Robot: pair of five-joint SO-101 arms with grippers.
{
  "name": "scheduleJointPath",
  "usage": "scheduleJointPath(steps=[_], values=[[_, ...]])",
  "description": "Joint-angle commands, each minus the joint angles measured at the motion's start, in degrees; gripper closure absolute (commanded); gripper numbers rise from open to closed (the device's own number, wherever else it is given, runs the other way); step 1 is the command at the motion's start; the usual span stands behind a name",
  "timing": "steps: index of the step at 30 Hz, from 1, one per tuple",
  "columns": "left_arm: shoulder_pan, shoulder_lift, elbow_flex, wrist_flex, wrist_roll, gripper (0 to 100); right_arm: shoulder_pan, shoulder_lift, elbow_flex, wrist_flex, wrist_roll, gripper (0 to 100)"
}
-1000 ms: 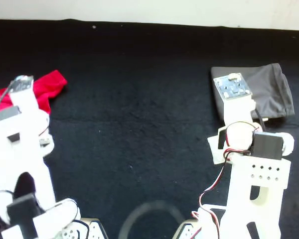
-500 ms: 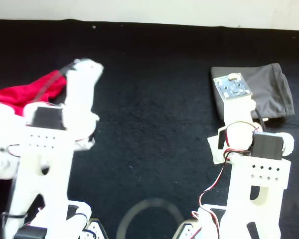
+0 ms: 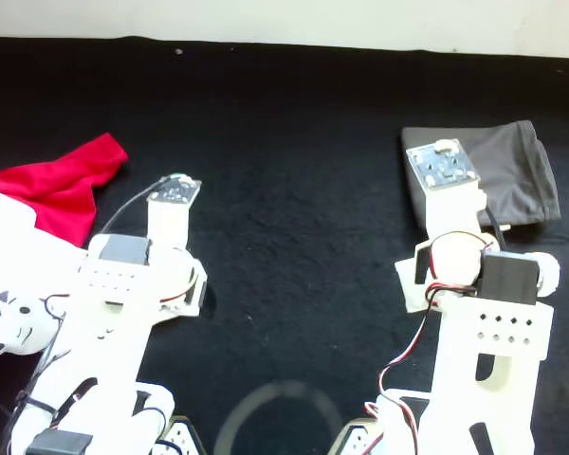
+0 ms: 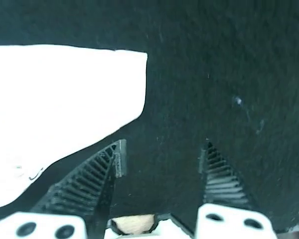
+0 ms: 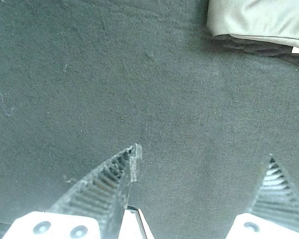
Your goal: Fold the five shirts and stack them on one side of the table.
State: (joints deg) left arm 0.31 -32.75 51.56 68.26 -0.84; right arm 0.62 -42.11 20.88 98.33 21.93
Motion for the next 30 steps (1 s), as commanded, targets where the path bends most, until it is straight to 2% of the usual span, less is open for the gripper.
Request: scheduleJointPath(steps=[1, 5, 9, 15, 21, 23, 27, 30], values=[[-1.01, 3.56, -0.40, -3.78, 3.25, 75, -0.22, -1.19, -0.13, -0.31, -0.18, 64.6], [-3.82, 13.93, -3.30, -5.45, 9.41, 75, -0.22, -1.19, -0.13, -0.31, -0.26, 64.6], [-6.81, 22.81, -8.84, -5.36, 12.57, 75, -0.22, -1.19, -0.13, -0.31, -0.18, 64.6], [-9.19, 25.80, -11.65, -5.80, 12.22, 75, -0.22, -1.19, -0.13, -0.57, -0.09, 64.6], [-8.75, 25.89, -11.30, -10.37, 11.96, 76, -0.22, -1.19, -0.13, -0.57, -0.09, 64.6], [-8.66, 25.98, -11.12, -11.69, 8.79, 76, -0.22, -1.19, -0.13, -0.57, -0.09, 64.6], [-8.66, 28.88, -12.09, -12.57, 3.08, 84, -0.22, -1.19, -0.13, -0.31, -0.09, 64.6], [-8.66, 35.38, -15.25, -11.43, 2.81, 82, -0.22, -1.19, -0.13, -0.31, -0.09, 64.6]])
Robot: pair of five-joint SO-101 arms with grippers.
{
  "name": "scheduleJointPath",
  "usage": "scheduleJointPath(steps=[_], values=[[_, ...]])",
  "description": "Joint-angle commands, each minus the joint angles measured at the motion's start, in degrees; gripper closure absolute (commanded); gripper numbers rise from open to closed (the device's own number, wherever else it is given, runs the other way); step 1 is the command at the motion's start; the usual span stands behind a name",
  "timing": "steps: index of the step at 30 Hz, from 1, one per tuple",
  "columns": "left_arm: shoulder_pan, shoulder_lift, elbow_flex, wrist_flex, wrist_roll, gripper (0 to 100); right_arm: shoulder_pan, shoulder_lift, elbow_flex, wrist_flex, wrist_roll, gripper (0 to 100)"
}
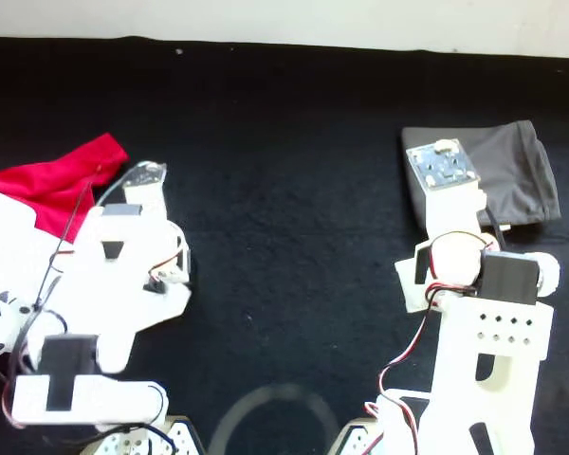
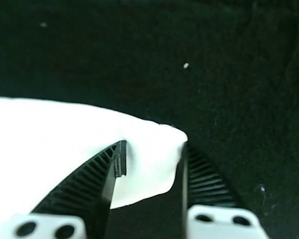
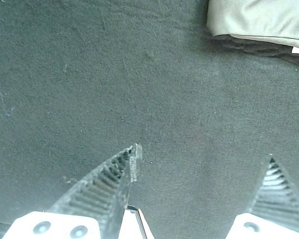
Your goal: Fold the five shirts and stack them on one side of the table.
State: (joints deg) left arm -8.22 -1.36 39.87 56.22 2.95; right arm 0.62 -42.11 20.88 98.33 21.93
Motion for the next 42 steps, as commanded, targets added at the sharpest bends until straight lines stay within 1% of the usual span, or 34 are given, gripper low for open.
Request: scheduleJointPath(steps=[1, 3, 6, 7, 10, 14, 17, 20, 22, 26, 30, 34, 38, 42], values=[[-0.13, 6.02, -5.32, 2.46, -0.97, 80, -0.22, -1.19, -0.13, -0.31, -0.09, 64.6], [-0.31, 9.89, -10.07, 6.86, -0.88, 80, -0.22, -1.19, -0.13, -0.31, -0.09, 64.6], [-0.13, 12.79, -14.73, 10.46, -1.32, 84, -0.22, -1.19, -0.13, -0.31, -0.09, 64.6], [-0.13, 12.97, -15.87, 10.99, -1.32, 87, -0.22, -1.19, -0.13, -0.31, -0.09, 64.6], [-0.13, 12.97, -19.74, 13.80, -0.97, 100, -0.22, -1.19, -0.13, -0.31, -0.09, 64.6], [0.57, 12.97, -27.21, 21.45, -0.97, 99, -0.22, -1.19, -0.13, -0.31, -0.44, 64.6], [2.33, 12.97, -35.91, 29.80, -1.14, 99, 0.04, -1.19, -0.04, -0.31, -0.44, 64.6], [6.81, 12.97, -48.40, 39.91, -1.58, 99, 0.22, -1.19, -0.04, -0.31, -0.44, 64.6], [11.30, 13.05, -56.75, 45.01, -4.13, 99, 0.92, -1.19, 0.04, -0.31, -0.44, 64.6], [19.47, 12.53, -66.86, 45.54, -8.44, 99, 6.90, -1.19, 0.04, -0.75, -0.35, 64.6], [27.38, 12.18, -71.69, 45.54, -9.85, 99, 16.66, -1.19, 0.40, -2.07, -0.09, 64.6], [34.33, 12.09, -76.00, 45.54, -10.37, 99, 26.15, -1.19, 4.97, -7.25, 0.00, 64.6], [38.55, 12.09, -82.51, 45.54, -13.01, 99, 31.96, -1.19, 11.12, -11.91, 0.00, 64.6], [40.31, 12.09, -92.26, 45.54, -14.15, 99, 34.42, -1.19, 15.52, -14.90, 0.00, 64.6]])
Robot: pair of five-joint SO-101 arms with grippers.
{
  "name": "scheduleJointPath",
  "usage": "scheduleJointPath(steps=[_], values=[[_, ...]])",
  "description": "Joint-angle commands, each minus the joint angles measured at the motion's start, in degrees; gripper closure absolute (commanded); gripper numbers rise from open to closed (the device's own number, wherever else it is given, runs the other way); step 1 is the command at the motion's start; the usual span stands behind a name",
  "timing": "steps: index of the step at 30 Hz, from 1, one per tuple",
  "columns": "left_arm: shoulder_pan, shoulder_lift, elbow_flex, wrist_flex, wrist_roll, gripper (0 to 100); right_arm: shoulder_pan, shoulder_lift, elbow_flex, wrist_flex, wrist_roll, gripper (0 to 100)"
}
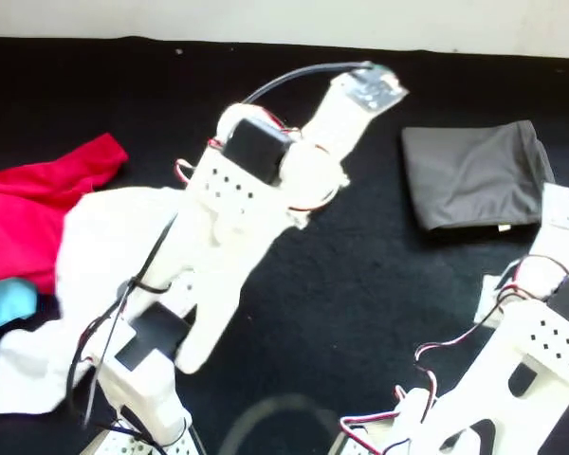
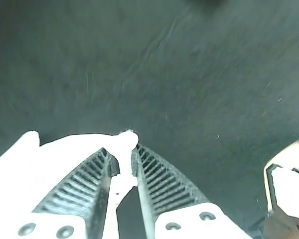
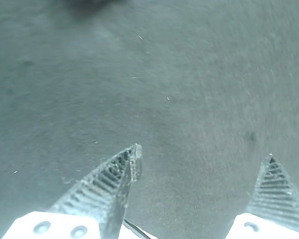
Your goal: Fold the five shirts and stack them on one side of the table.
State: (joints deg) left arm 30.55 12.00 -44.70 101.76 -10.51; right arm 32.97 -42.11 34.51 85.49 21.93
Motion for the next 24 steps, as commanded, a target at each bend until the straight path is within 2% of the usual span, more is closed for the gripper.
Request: scheduleJointPath(steps=[1, 8, 12, 15, 19, 24], values=[[1.54, -1.27, -10.07, 0.00, -0.70, 99, 2.15, -1.19, 2.68, -2.33, 0.00, 64.6], [1.54, -2.33, -25.63, 0.00, -0.53, 99, 1.63, -1.01, 5.49, -2.59, -0.44, 64.6], [1.54, -6.81, -25.36, 0.00, -0.44, 99, 1.54, -0.84, 5.49, -2.59, -0.44, 64.6], [0.92, -10.86, -17.80, 0.09, -0.44, 99, 1.54, -0.75, 5.05, -2.68, -0.53, 64.6], [-2.77, -17.54, 0.48, 0.00, -0.53, 99, 1.54, -0.66, 4.97, -2.68, -0.53, 64.6], [-13.05, -25.89, 25.36, 0.00, -0.79, 99, 1.27, -0.57, 4.79, -2.59, -4.22, 64.6]])
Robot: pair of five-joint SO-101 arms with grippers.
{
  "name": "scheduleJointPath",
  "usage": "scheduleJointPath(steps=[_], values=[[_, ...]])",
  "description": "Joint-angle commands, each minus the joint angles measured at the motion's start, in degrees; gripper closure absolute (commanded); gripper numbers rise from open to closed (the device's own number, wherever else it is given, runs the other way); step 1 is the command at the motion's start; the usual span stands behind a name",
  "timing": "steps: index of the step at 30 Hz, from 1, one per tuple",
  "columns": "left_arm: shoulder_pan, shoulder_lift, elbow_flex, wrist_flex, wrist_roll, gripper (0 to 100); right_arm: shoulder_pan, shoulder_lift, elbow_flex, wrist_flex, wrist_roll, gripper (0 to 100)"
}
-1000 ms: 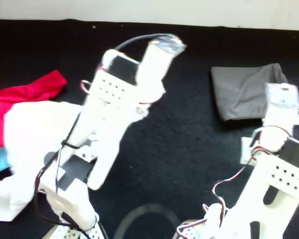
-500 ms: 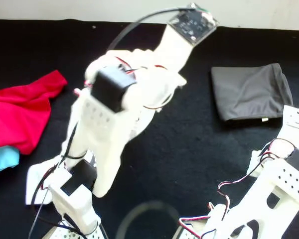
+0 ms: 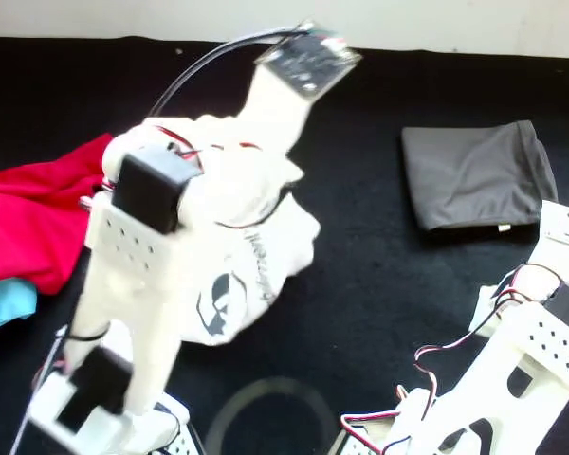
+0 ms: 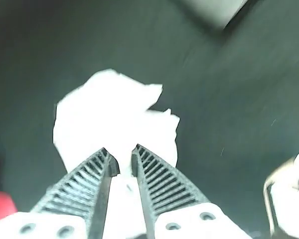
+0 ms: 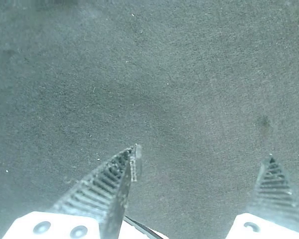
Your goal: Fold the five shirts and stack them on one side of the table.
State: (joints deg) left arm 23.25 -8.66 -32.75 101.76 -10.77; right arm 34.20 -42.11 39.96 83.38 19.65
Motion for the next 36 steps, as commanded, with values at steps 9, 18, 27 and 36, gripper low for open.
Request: scheduleJointPath(steps=[9, 18, 27, 36], values=[[-27.56, -8.13, 43.38, -0.88, -11.08, 99, -15.25, -0.40, -8.13, 0.04, -7.38, 64.6], [-42.77, -8.57, 52.35, -7.12, -11.96, 99, -40.84, 17.19, -19.47, 0.13, -14.24, 64.6], [-51.74, -8.66, 52.79, -7.91, -11.96, 99, -53.23, 42.68, -45.41, -0.48, -20.92, 64.6], [-51.74, -8.66, 52.62, -7.91, -11.96, 99, -59.91, 69.23, -72.84, 6.02, -30.51, 64.6]])
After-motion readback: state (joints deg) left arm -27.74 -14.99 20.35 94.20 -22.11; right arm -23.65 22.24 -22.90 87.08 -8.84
